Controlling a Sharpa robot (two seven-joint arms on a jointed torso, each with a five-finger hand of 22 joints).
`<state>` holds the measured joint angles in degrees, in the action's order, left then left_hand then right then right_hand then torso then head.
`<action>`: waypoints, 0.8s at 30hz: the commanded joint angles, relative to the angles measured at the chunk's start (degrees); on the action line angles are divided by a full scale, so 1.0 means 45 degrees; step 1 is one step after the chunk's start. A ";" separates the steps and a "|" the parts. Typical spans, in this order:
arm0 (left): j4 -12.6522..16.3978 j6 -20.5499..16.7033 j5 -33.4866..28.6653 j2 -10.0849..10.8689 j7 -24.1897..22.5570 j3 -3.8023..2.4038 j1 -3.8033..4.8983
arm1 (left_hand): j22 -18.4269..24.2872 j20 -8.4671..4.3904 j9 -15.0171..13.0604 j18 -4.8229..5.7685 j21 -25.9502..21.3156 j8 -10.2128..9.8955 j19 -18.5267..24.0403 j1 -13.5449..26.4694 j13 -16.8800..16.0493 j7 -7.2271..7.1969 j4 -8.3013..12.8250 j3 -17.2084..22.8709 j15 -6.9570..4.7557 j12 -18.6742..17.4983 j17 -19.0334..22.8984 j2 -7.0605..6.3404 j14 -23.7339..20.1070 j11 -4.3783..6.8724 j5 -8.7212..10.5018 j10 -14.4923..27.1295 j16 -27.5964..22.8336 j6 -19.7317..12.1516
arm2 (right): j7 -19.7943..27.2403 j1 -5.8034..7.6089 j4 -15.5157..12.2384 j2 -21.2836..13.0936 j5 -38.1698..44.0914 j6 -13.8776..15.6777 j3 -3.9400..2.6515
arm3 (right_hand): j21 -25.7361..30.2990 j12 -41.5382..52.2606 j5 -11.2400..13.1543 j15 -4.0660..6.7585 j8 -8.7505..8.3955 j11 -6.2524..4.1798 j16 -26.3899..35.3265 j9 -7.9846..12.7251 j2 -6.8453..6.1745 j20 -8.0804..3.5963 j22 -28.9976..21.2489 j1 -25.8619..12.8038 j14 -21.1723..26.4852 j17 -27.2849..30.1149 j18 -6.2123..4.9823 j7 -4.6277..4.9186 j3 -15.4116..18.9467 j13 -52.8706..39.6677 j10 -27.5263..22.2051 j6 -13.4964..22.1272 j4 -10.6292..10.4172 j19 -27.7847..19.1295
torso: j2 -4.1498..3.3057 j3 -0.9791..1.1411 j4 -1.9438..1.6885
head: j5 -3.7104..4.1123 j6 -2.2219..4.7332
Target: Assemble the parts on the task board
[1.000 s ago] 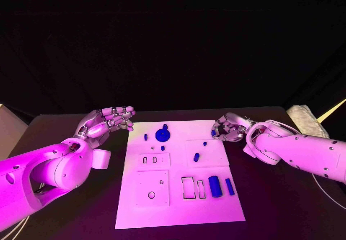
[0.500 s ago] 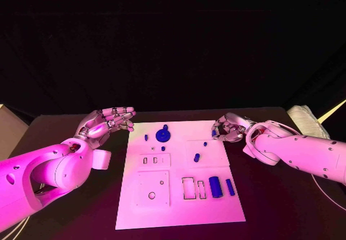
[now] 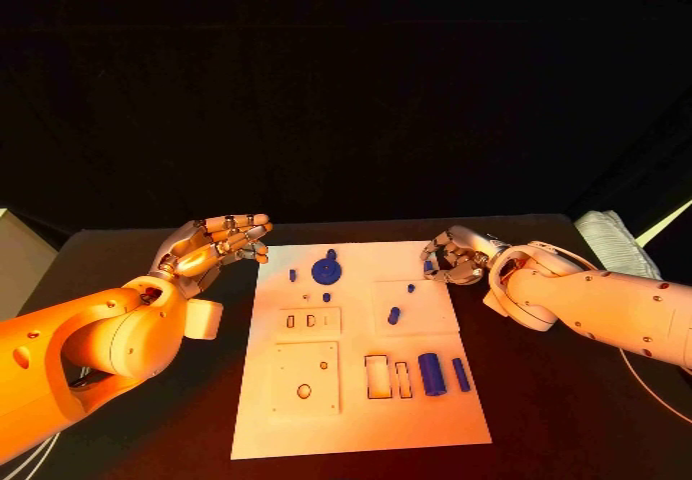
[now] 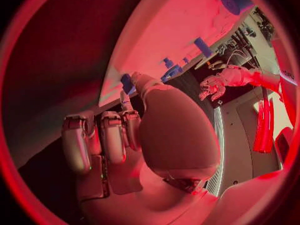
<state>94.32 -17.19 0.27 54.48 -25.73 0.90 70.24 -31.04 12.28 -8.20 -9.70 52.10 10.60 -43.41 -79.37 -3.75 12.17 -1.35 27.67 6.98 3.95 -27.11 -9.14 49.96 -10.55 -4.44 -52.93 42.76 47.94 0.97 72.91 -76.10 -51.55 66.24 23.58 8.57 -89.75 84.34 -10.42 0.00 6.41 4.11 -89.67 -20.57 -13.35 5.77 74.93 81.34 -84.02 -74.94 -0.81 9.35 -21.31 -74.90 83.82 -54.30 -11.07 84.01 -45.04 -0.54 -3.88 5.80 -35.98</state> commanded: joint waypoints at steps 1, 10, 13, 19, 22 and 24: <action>0.0044 0.0242 0.0013 0.0004 -0.0059 -0.0010 0.0009 | -0.0012 0.0025 0.0015 -0.0168 0.0069 -0.0039 0.0082 0.0061 0.0004 0.0232 0.0091 0.0007 -0.0013 -0.0006 0.0010 0.0053 -0.0090 -0.0008 0.0067 0.0099 0.0067 -0.0076 | -0.0002 -0.0012 0.0004 0.0021 0.0136 -0.0030 0.0000 | -0.0057 -0.0052 0.0090 -0.0064 -0.0060 0.0094 -0.0074 0.0022 -0.0017 0.0070 0.3349 -0.0071 -0.1328 -0.3346 0.0181 0.0021 -0.0036 -0.2175 0.0268 0.0099 0.0031 0.1331 | -0.0001 -0.0010 -0.0017 | 0.0007 0.0004; 0.0055 0.0235 0.0013 0.0018 -0.0055 -0.0010 0.0010 | -0.0012 0.0025 0.0015 -0.0168 0.0069 -0.0039 0.0082 0.0061 0.0004 0.0232 0.0091 0.0007 -0.0013 -0.0006 0.0010 0.0053 -0.0090 -0.0008 0.0067 0.0099 0.0067 -0.0076 | -0.0019 -0.0026 0.0004 0.0040 0.0137 -0.0081 0.0000 | -0.0057 0.0042 -0.0084 0.0024 0.0400 -0.0050 -0.0074 -0.0122 0.0226 0.0055 0.3349 -0.0057 -0.1328 -0.3346 0.0181 -0.0173 -0.0317 -0.2264 0.0350 -0.0655 0.0130 0.1331 | 0.0003 0.0005 0.0007 | 0.0010 -0.0030; 0.0058 0.0235 0.0013 0.0025 -0.0053 -0.0010 0.0010 | -0.0012 0.0025 0.0015 -0.0168 0.0069 -0.0039 0.0082 0.0061 0.0004 0.0232 0.0091 0.0007 -0.0013 -0.0006 0.0010 0.0053 -0.0090 -0.0008 0.0067 0.0099 0.0067 -0.0076 | 0.0031 -0.0037 -0.0015 0.0044 0.0134 -0.0058 0.0000 | -0.0057 0.0137 -0.0107 0.0138 0.0661 -0.0174 -0.0074 -0.0212 0.0386 -0.0035 0.3349 -0.0060 -0.1328 -0.3346 0.0181 -0.0321 -0.0482 -0.2349 0.0442 -0.1008 0.0183 0.1331 | 0.0001 0.0007 0.0011 | 0.0004 -0.0030; 0.0061 0.0240 0.0013 0.0030 -0.0053 -0.0010 0.0010 | -0.0012 0.0025 0.0015 -0.0168 0.0069 -0.0039 0.0082 0.0061 0.0004 0.0232 0.0091 0.0007 -0.0013 -0.0006 0.0010 0.0053 -0.0090 -0.0008 0.0067 0.0099 0.0067 -0.0076 | 0.0155 -0.0053 -0.0079 0.0067 0.0123 0.0006 0.0000 | -0.0057 0.0289 -0.0098 0.0364 0.1029 -0.0377 -0.0074 -0.0341 0.0605 -0.0239 0.3349 -0.0059 -0.1328 -0.3346 0.0181 -0.0559 -0.0772 -0.2490 0.0597 -0.1378 0.0347 0.1331 | 0.0002 0.0005 -0.0006 | 0.0012 -0.0041; 0.0061 0.0237 0.0013 0.0035 -0.0051 -0.0010 0.0010 | -0.0012 0.0025 0.0015 -0.0168 0.0069 -0.0039 0.0082 0.0061 0.0004 0.0232 0.0091 0.0007 -0.0013 -0.0006 0.0010 0.0053 -0.0090 -0.0008 0.0067 0.0099 0.0067 -0.0076 | 0.0195 -0.0057 -0.0106 0.0071 0.0115 0.0085 -0.0001 | -0.0057 0.0327 -0.0091 0.0481 0.1275 -0.0507 -0.0074 -0.0443 0.0764 -0.0354 0.3349 -0.0075 -0.1328 -0.3346 0.0181 -0.0705 -0.0946 -0.2529 0.0643 -0.1570 0.0464 0.1331 | 0.0000 0.0004 -0.0009 | 0.0017 -0.0053; 0.0060 0.0237 0.0013 0.0038 -0.0047 -0.0010 0.0010 | -0.0012 0.0025 0.0015 -0.0168 0.0069 -0.0039 0.0082 0.0061 0.0004 0.0232 0.0091 0.0007 -0.0013 -0.0006 0.0010 0.0053 -0.0090 -0.0008 0.0067 0.0099 0.0067 -0.0076 | 0.0202 -0.0059 -0.0119 0.0073 0.0103 0.0159 -0.0001 | -0.0057 0.0342 -0.0081 0.0540 0.1379 -0.0559 -0.0074 -0.0490 0.0844 -0.0410 0.3349 -0.0095 -0.1328 -0.3346 0.0181 -0.0762 -0.1029 -0.2546 0.0662 -0.1609 0.0522 0.1331 | 0.0000 0.0005 -0.0009 | 0.0017 -0.0052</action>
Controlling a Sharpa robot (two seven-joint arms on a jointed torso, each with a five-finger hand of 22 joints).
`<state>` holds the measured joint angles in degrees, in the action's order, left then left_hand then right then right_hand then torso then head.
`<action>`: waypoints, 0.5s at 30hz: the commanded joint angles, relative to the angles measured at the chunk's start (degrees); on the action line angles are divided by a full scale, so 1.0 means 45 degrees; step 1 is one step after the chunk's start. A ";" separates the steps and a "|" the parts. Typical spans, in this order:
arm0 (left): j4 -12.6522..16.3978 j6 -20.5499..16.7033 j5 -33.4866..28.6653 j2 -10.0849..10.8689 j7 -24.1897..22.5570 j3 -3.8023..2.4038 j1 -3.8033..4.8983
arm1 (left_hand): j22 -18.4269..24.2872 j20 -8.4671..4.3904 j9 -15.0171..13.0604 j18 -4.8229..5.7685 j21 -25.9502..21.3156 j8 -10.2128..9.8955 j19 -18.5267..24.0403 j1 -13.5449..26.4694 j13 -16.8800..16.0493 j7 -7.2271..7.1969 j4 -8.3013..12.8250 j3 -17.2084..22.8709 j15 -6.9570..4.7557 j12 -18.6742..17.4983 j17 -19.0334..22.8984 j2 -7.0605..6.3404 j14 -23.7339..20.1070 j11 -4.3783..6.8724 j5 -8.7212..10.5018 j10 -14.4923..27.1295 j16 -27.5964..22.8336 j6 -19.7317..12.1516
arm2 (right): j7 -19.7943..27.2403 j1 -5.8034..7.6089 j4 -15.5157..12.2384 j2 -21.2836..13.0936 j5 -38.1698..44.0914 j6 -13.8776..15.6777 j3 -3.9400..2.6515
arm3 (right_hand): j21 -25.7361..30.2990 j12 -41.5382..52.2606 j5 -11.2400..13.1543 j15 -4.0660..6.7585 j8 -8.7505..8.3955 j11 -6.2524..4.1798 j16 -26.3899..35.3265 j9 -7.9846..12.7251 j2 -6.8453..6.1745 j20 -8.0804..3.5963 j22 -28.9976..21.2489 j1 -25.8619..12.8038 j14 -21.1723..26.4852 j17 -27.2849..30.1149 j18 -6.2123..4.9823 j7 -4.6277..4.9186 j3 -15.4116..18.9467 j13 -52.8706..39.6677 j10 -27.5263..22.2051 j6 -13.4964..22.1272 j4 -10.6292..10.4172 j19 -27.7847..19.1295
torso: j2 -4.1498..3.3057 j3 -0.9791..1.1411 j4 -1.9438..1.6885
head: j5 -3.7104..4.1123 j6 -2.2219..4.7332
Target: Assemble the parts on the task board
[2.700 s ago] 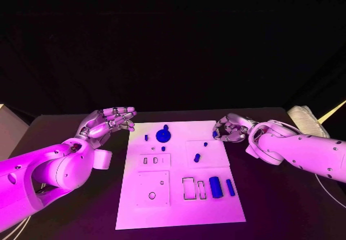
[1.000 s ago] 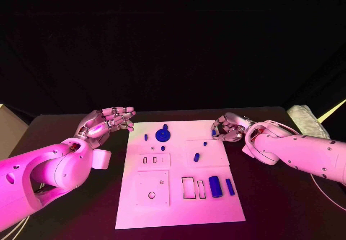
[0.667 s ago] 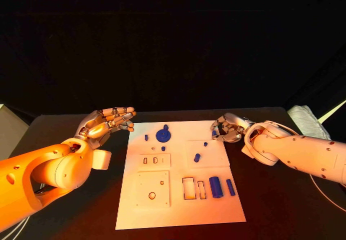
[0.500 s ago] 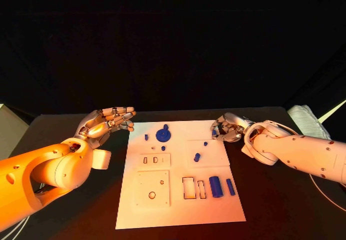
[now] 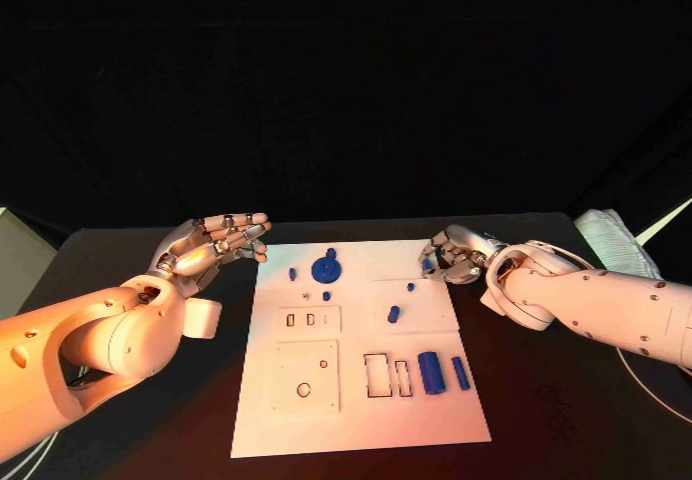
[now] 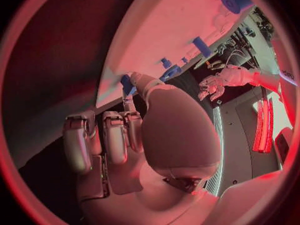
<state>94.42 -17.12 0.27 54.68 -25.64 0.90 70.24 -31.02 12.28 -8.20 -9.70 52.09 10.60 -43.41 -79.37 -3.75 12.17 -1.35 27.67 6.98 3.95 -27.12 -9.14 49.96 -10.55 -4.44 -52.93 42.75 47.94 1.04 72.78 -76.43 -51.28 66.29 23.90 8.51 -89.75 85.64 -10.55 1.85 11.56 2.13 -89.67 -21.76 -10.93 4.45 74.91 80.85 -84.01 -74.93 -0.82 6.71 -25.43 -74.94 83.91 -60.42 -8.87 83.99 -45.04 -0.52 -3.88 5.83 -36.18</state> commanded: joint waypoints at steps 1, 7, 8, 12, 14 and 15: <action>0.0036 0.0222 0.0012 -0.0004 -0.0063 -0.0009 0.0008 | -0.0016 0.0024 0.0014 -0.0168 0.0070 -0.0039 0.0082 0.0061 0.0005 0.0232 0.0091 0.0007 -0.0013 -0.0006 0.0012 0.0053 -0.0090 -0.0008 0.0068 0.0099 0.0068 -0.0076 | 0.0177 -0.0031 -0.0050 0.0015 0.0088 0.0136 0.0013 | -0.0057 0.0061 -0.0046 0.0150 0.0284 -0.0142 -0.0074 -0.0251 0.0336 -0.0139 0.3353 0.0008 -0.1331 -0.3349 0.0182 -0.0202 -0.0145 -0.2544 0.0650 -0.0269 0.0062 0.1336 | -0.0002 -0.0002 -0.0008 | 0.0003 -0.0004; 0.0040 0.0227 0.0012 0.0004 -0.0053 -0.0009 0.0008 | -0.0016 0.0024 0.0014 -0.0168 0.0070 -0.0039 0.0082 0.0061 0.0005 0.0232 0.0091 0.0007 -0.0013 -0.0006 0.0012 0.0053 -0.0090 -0.0008 0.0068 0.0099 0.0068 -0.0076 | 0.0057 -0.0034 -0.0053 0.0009 0.0083 0.0403 0.0012 | -0.0057 0.0084 0.0034 0.0223 0.0501 -0.0231 -0.0074 -0.0363 0.0457 -0.0218 0.3353 -0.0036 -0.1331 -0.3349 0.0182 -0.0295 -0.0269 -0.2572 0.0681 -0.0312 0.0200 0.1336 | -0.0003 -0.0002 -0.0003 | 0.0005 -0.0020; 0.0040 0.0225 0.0012 0.0006 -0.0052 -0.0009 0.0008 | -0.0016 0.0024 0.0014 -0.0168 0.0070 -0.0039 0.0082 0.0061 0.0005 0.0232 0.0091 0.0007 -0.0013 -0.0006 0.0012 0.0053 -0.0090 -0.0008 0.0068 0.0099 0.0068 -0.0076 | 0.0040 -0.0034 -0.0054 0.0008 0.0085 0.0444 0.0012 | -0.0057 0.0084 0.0034 0.0223 0.0501 -0.0231 -0.0074 -0.0363 0.0457 -0.0218 0.3353 -0.0036 -0.1331 -0.3349 0.0182 -0.0295 -0.0269 -0.2572 0.0681 -0.0312 0.0200 0.1336 | -0.0002 -0.0001 -0.0004 | 0.0007 -0.0016; 0.0043 0.0222 0.0012 0.0013 -0.0053 -0.0009 0.0008 | -0.0016 0.0024 0.0014 -0.0168 0.0070 -0.0039 0.0082 0.0061 0.0005 0.0232 0.0091 0.0007 -0.0013 -0.0006 0.0012 0.0053 -0.0090 -0.0008 0.0068 0.0099 0.0068 -0.0076 | 0.0007 -0.0035 -0.0066 0.0008 0.0089 0.0536 0.0011 | -0.0057 0.0092 0.0084 0.0242 0.0587 -0.0259 -0.0074 -0.0411 0.0484 -0.0243 0.3353 -0.0051 -0.1331 -0.3349 0.0182 -0.0321 -0.0316 -0.2582 0.0692 -0.0301 0.0275 0.1336 | -0.0001 0.0000 -0.0002 | -0.0002 -0.0015; 0.0045 0.0223 0.0012 0.0016 -0.0054 -0.0009 0.0008 | -0.0016 0.0024 0.0014 -0.0168 0.0070 -0.0039 0.0082 0.0061 0.0005 0.0232 0.0091 0.0007 -0.0013 -0.0006 0.0012 0.0053 -0.0090 -0.0008 0.0068 0.0099 0.0068 -0.0076 | -0.0003 -0.0036 -0.0077 0.0012 0.0091 0.0574 0.0011 | -0.0057 0.0092 0.0084 0.0242 0.0587 -0.0259 -0.0074 -0.0411 0.0484 -0.0243 0.3353 -0.0051 -0.1331 -0.3349 0.0182 -0.0321 -0.0316 -0.2582 0.0692 -0.0301 0.0275 0.1336 | -0.0004 0.0001 -0.0002 | 0.0000 -0.0015; 0.0046 0.0224 0.0012 0.0016 -0.0055 -0.0009 0.0008 | -0.0016 0.0024 0.0014 -0.0168 0.0070 -0.0039 0.0082 0.0061 0.0005 0.0232 0.0091 0.0007 -0.0013 -0.0006 0.0012 0.0053 -0.0090 -0.0008 0.0068 0.0099 0.0068 -0.0076 | -0.0005 -0.0036 -0.0080 0.0013 0.0091 0.0582 0.0011 | -0.0057 0.0088 0.0099 0.0248 0.0612 -0.0264 -0.0074 -0.0425 0.0480 -0.0250 0.3353 -0.0060 -0.1331 -0.3349 0.0182 -0.0325 -0.0324 -0.2580 0.0691 -0.0294 0.0298 0.1336 | -0.0004 0.0001 -0.0003 | 0.0000 -0.0015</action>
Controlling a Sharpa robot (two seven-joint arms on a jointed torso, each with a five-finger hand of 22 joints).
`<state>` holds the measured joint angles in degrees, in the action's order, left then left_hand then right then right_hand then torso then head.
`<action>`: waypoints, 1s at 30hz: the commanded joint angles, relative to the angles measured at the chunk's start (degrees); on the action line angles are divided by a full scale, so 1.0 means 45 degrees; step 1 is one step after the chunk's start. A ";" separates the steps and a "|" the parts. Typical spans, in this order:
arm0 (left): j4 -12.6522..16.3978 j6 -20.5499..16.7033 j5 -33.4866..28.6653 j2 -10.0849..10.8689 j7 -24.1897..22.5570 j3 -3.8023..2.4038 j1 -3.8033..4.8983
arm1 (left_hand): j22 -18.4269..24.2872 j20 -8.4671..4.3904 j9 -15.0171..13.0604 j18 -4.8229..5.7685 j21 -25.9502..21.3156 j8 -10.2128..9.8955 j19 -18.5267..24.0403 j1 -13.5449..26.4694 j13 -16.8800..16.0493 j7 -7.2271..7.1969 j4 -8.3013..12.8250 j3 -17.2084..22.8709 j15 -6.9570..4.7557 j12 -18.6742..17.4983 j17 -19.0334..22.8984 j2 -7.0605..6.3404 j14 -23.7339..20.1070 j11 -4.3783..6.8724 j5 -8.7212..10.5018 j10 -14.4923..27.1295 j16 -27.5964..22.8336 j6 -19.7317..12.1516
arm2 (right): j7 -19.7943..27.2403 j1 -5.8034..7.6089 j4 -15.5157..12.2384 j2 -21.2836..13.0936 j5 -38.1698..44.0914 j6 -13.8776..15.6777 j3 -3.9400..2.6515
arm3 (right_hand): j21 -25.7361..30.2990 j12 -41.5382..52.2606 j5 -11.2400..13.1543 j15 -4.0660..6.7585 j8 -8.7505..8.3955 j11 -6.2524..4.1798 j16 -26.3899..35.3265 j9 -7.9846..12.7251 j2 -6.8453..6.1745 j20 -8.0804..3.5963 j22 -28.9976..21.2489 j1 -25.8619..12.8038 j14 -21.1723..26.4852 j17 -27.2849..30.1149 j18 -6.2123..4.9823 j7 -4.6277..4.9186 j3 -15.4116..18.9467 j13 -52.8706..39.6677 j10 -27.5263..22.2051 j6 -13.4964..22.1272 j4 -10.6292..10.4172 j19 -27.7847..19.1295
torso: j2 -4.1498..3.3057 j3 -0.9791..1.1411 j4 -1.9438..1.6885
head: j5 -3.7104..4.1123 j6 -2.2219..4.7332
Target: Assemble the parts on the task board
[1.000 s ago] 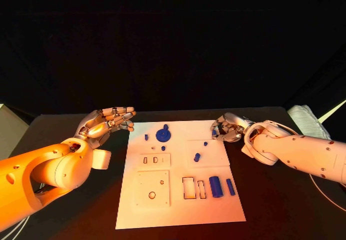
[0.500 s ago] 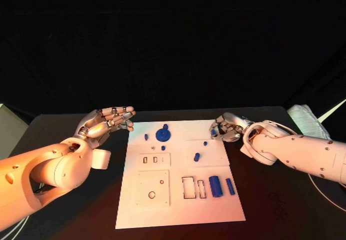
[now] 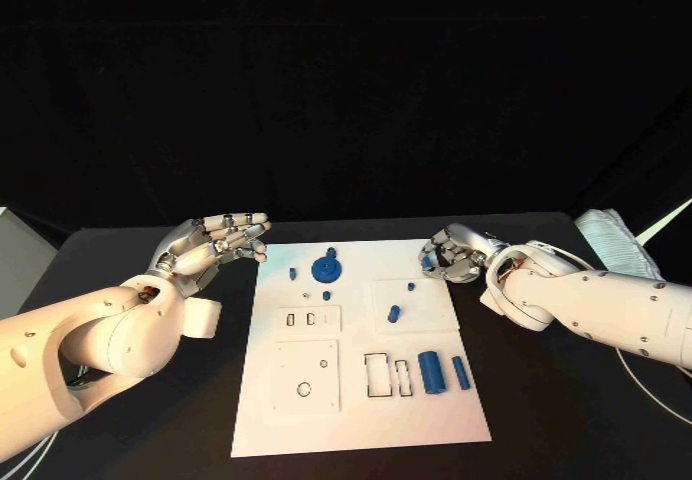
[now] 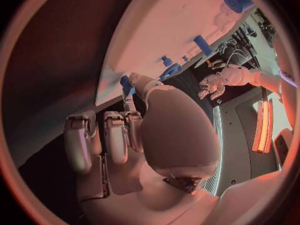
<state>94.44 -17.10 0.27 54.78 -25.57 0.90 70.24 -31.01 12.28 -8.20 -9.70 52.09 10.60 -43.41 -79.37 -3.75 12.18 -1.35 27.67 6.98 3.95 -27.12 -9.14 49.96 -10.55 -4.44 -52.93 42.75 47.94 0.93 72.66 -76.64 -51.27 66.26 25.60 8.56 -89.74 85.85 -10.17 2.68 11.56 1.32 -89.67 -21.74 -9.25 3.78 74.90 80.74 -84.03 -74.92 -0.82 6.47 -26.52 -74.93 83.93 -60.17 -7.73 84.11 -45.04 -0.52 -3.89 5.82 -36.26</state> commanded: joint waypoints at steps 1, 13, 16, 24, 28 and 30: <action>0.0041 0.0221 0.0012 -0.0007 -0.0071 -0.0009 0.0009 | -0.0017 0.0024 0.0015 -0.0169 0.0070 -0.0038 0.0083 0.0061 0.0005 0.0231 0.0091 0.0007 -0.0013 -0.0006 0.0012 0.0053 -0.0090 -0.0008 0.0068 0.0099 0.0068 -0.0076 | 0.0019 -0.0010 -0.0038 0.0013 0.0099 0.0218 -0.0001 | -0.0057 0.0039 0.0016 0.0062 0.0612 -0.0085 -0.0074 -0.0428 0.0106 -0.0102 0.3355 -0.0037 -0.1326 -0.3351 0.0182 -0.0270 -0.0082 -0.2582 0.0686 -0.0348 0.0047 0.1308 | -0.0002 0.0000 0.0001 | -0.0004 -0.0007; 0.0046 0.0221 0.0014 0.0008 -0.0069 -0.0009 0.0009 | -0.0017 0.0024 0.0015 -0.0169 0.0070 -0.0038 0.0083 0.0061 0.0005 0.0231 0.0091 0.0007 -0.0013 -0.0006 0.0012 0.0053 -0.0090 -0.0008 0.0068 0.0099 0.0068 -0.0076 | 0.0005 -0.0012 -0.0055 0.0022 0.0104 0.0278 -0.0002 | -0.0057 0.0035 0.0073 0.0070 0.0670 -0.0090 -0.0074 -0.0461 0.0061 -0.0117 0.3355 -0.0096 -0.1326 -0.3351 0.0182 -0.0269 -0.0085 -0.2582 0.0687 -0.0304 0.0102 0.1308 | -0.0003 0.0000 -0.0002 | 0.0000 -0.0011; 0.0045 0.0222 0.0014 0.0010 -0.0069 -0.0009 0.0009 | -0.0036 0.0036 0.0017 -0.0174 0.0121 -0.0039 0.0131 0.0068 0.0003 0.0238 0.0121 0.0016 -0.0008 0.0005 0.0046 0.0069 -0.0118 -0.0015 0.0065 0.0129 0.0113 -0.0095 | -0.0008 -0.0012 -0.0053 0.0019 0.0110 0.0285 -0.0002 | -0.0057 0.0028 0.0087 0.0070 0.0683 -0.0091 -0.0074 -0.0468 0.0045 -0.0120 0.3355 -0.0119 -0.1326 -0.3351 0.0182 -0.0268 -0.0083 -0.2577 0.0682 -0.0291 0.0112 0.1308 | -0.0005 0.0000 -0.0011 | 0.0014 -0.0009; 0.0041 0.0226 0.0016 0.0012 -0.0069 -0.0009 0.0009 | -0.0036 0.0036 0.0017 -0.0174 0.0121 -0.0039 0.0131 0.0068 0.0003 0.0238 0.0121 0.0016 -0.0008 0.0005 0.0046 0.0069 -0.0118 -0.0015 0.0065 0.0129 0.0113 -0.0095 | -0.0039 -0.0012 -0.0059 0.0014 0.0122 0.0288 -0.0002 | -0.0057 0.0031 0.0093 0.0069 0.0692 -0.0092 -0.0074 -0.0472 0.0041 -0.0121 0.3355 -0.0128 -0.1326 -0.3351 0.0182 -0.0268 -0.0086 -0.2581 0.0685 -0.0285 0.0119 0.1308 | 0.0001 0.0003 -0.0001 | 0.0004 -0.0009; 0.0041 0.0227 0.0016 0.0013 -0.0069 -0.0009 0.0009 | -0.0036 0.0036 0.0017 -0.0174 0.0121 -0.0039 0.0131 0.0068 0.0003 0.0238 0.0121 0.0016 -0.0008 0.0005 0.0046 0.0069 -0.0118 -0.0015 0.0065 0.0129 0.0113 -0.0095 | -0.0049 -0.0012 -0.0063 0.0009 0.0125 0.0287 -0.0002 | -0.0057 0.0030 0.0105 0.0067 0.0702 -0.0092 -0.0074 -0.0477 0.0025 -0.0122 0.3355 -0.0145 -0.1326 -0.3351 0.0182 -0.0265 -0.0084 -0.2580 0.0684 -0.0272 0.0129 0.1308 | -0.0007 0.0001 -0.0005 | 0.0006 -0.0001; 0.0041 0.0225 0.0016 0.0014 -0.0069 -0.0009 0.0009 | -0.0036 0.0036 0.0017 -0.0174 0.0121 -0.0039 0.0131 0.0068 0.0003 0.0238 0.0121 0.0016 -0.0008 0.0005 0.0046 0.0069 -0.0118 -0.0015 0.0065 0.0129 0.0113 -0.0095 | -0.0055 -0.0012 -0.0067 0.0002 0.0129 0.0290 -0.0002 | -0.0057 0.0030 0.0105 0.0067 0.0702 -0.0092 -0.0074 -0.0477 0.0025 -0.0122 0.3355 -0.0145 -0.1326 -0.3351 0.0182 -0.0265 -0.0084 -0.2580 0.0684 -0.0272 0.0129 0.1308 | -0.0008 0.0002 -0.0004 | 0.0005 -0.0002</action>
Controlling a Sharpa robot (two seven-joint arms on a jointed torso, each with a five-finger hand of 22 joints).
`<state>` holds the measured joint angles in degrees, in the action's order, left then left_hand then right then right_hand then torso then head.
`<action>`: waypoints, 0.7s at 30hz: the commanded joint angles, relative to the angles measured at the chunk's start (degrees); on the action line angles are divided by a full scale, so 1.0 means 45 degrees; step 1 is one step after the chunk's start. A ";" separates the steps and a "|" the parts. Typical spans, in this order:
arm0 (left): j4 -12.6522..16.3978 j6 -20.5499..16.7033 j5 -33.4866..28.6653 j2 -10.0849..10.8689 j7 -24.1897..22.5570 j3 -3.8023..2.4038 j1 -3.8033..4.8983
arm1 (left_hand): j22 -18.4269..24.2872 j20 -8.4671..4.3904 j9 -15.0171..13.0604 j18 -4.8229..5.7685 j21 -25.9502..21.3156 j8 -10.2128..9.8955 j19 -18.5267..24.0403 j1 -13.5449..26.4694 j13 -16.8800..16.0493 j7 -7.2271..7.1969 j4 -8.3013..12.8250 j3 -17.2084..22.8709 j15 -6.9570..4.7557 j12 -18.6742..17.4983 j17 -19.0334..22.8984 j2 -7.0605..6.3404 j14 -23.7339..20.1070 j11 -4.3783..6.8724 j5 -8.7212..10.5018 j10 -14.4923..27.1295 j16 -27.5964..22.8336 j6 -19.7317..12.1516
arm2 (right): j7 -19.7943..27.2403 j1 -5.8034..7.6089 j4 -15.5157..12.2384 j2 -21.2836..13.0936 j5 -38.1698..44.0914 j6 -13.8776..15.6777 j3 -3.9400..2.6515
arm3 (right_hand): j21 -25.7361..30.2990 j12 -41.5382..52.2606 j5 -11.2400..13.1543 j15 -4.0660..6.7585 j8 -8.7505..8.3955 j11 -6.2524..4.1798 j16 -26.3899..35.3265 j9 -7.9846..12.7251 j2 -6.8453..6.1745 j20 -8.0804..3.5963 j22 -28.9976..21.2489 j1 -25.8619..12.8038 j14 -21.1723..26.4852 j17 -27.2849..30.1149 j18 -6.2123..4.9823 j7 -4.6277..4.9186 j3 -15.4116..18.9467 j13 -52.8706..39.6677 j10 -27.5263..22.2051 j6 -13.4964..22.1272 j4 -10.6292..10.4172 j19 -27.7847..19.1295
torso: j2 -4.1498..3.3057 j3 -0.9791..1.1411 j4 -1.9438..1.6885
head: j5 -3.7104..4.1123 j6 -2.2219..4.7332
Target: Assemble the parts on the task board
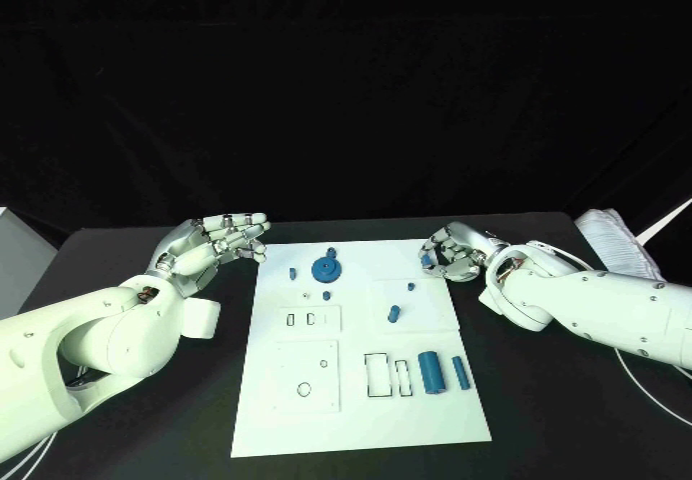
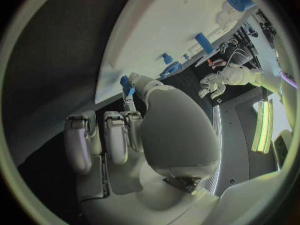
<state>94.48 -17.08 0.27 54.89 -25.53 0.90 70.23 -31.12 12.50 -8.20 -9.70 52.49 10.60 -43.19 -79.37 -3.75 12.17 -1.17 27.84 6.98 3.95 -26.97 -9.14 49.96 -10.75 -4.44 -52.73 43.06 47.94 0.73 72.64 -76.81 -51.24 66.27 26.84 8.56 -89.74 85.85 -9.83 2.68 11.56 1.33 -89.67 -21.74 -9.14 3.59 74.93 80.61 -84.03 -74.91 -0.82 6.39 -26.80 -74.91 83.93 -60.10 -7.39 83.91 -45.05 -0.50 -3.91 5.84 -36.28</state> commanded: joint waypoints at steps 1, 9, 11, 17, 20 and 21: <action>0.0032 0.0219 0.0016 -0.0010 -0.0079 -0.0009 0.0010 | -0.0012 -0.0013 0.0017 -0.0174 0.0033 -0.0039 0.0082 0.0068 0.0004 0.0238 0.0083 -0.0022 -0.0008 0.0005 0.0011 0.0069 -0.0119 0.0031 0.0065 0.0084 0.0045 -0.0095 | -0.0013 -0.0008 -0.0028 -0.0007 0.0128 0.0017 -0.0001 | -0.0057 0.0030 0.0030 0.0069 0.0702 -0.0094 -0.0074 -0.0478 -0.0001 -0.0080 0.3348 -0.0116 -0.1326 -0.3354 0.0182 -0.0249 -0.0021 -0.2584 0.0684 -0.0289 0.0053 0.1354 | -0.0006 0.0000 -0.0001 | -0.0001 0.0003; 0.0029 0.0222 0.0018 -0.0011 -0.0081 -0.0009 0.0010 | -0.0012 -0.0013 0.0017 -0.0174 0.0033 -0.0039 0.0082 0.0068 0.0004 0.0238 0.0083 -0.0022 -0.0008 0.0005 0.0011 0.0069 -0.0119 0.0031 0.0065 0.0084 0.0045 -0.0095 | -0.0032 -0.0008 -0.0036 -0.0023 0.0136 0.0025 -0.0001 | -0.0057 0.0015 0.0048 0.0063 0.0720 -0.0093 -0.0074 -0.0487 -0.0029 -0.0080 0.3348 -0.0149 -0.1326 -0.3354 0.0182 -0.0242 -0.0022 -0.2573 0.0674 -0.0262 0.0072 0.1354 | 0.0000 -0.0004 -0.0004 | 0.0000 -0.0004; 0.0027 0.0223 0.0019 -0.0011 -0.0081 -0.0009 0.0010 | -0.0020 -0.0010 0.0018 -0.0175 0.0053 -0.0039 0.0098 0.0065 0.0004 0.0237 0.0100 -0.0020 -0.0006 0.0007 0.0025 0.0068 -0.0129 0.0028 0.0065 0.0096 0.0060 -0.0101 | -0.0032 -0.0008 -0.0039 -0.0029 0.0137 0.0024 -0.0002 | -0.0057 0.0011 0.0053 0.0059 0.0724 -0.0089 -0.0074 -0.0489 -0.0039 -0.0079 0.3348 -0.0169 -0.1326 -0.3354 0.0182 -0.0235 -0.0025 -0.2569 0.0671 -0.0241 0.0077 0.1354 | 0.0000 -0.0001 -0.0005 | 0.0004 0.0001; 0.0026 0.0227 0.0019 -0.0013 -0.0082 -0.0009 0.0010 | -0.0020 -0.0010 0.0018 -0.0175 0.0053 -0.0039 0.0098 0.0065 0.0004 0.0237 0.0100 -0.0020 -0.0006 0.0007 0.0025 0.0068 -0.0129 0.0028 0.0065 0.0096 0.0060 -0.0101 | -0.0030 -0.0008 -0.0042 -0.0043 0.0138 0.0020 -0.0002 | -0.0057 -0.0001 0.0059 0.0052 0.0729 -0.0081 -0.0074 -0.0491 -0.0054 -0.0077 0.3348 -0.0199 -0.1326 -0.3354 0.0182 -0.0222 -0.0030 -0.2561 0.0662 -0.0206 0.0085 0.1354 | -0.0004 -0.0001 0.0002 | 0.0001 -0.0004; 0.0025 0.0229 0.0020 -0.0016 -0.0086 -0.0009 0.0010 | -0.0020 -0.0010 0.0018 -0.0175 0.0053 -0.0039 0.0098 0.0065 0.0004 0.0237 0.0100 -0.0020 -0.0006 0.0007 0.0025 0.0068 -0.0129 0.0028 0.0065 0.0096 0.0060 -0.0101 | -0.0027 -0.0008 -0.0043 -0.0049 0.0137 0.0029 -0.0002 | -0.0057 -0.0001 0.0059 0.0052 0.0729 -0.0081 -0.0074 -0.0491 -0.0054 -0.0077 0.3348 -0.0199 -0.1326 -0.3354 0.0182 -0.0222 -0.0030 -0.2561 0.0662 -0.0206 0.0085 0.1354 | -0.0002 0.0000 0.0002 | 0.0002 -0.0001; 0.0025 0.0229 0.0020 -0.0017 -0.0086 -0.0009 0.0010 | -0.0020 -0.0010 0.0018 -0.0175 0.0053 -0.0039 0.0098 0.0065 0.0004 0.0237 0.0100 -0.0020 -0.0006 0.0007 0.0025 0.0068 -0.0129 0.0028 0.0065 0.0096 0.0060 -0.0101 | -0.0026 -0.0008 -0.0044 -0.0051 0.0137 0.0033 -0.0002 | -0.0057 -0.0001 0.0059 0.0052 0.0729 -0.0081 -0.0074 -0.0491 -0.0054 -0.0077 0.3348 -0.0199 -0.1326 -0.3354 0.0182 -0.0222 -0.0030 -0.2561 0.0662 -0.0206 0.0085 0.1354 | -0.0002 0.0000 0.0002 | 0.0002 -0.0001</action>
<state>94.46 -17.05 0.28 54.89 -25.52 0.90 70.24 -31.16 12.50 -8.20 -9.70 52.49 10.60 -43.20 -79.37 -3.75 12.18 -1.01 27.67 6.77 3.95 -26.91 -9.14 49.75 -10.75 -4.44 -52.73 43.05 47.94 0.52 72.64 -76.91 -51.45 66.33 26.96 8.55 -89.75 85.85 -9.72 2.67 11.56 1.34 -89.67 -21.74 -9.46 3.59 74.92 80.31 -84.03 -74.95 -0.82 6.30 -26.89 -74.91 83.94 -60.00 -7.19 83.91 -45.05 -0.50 -3.92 5.84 -36.30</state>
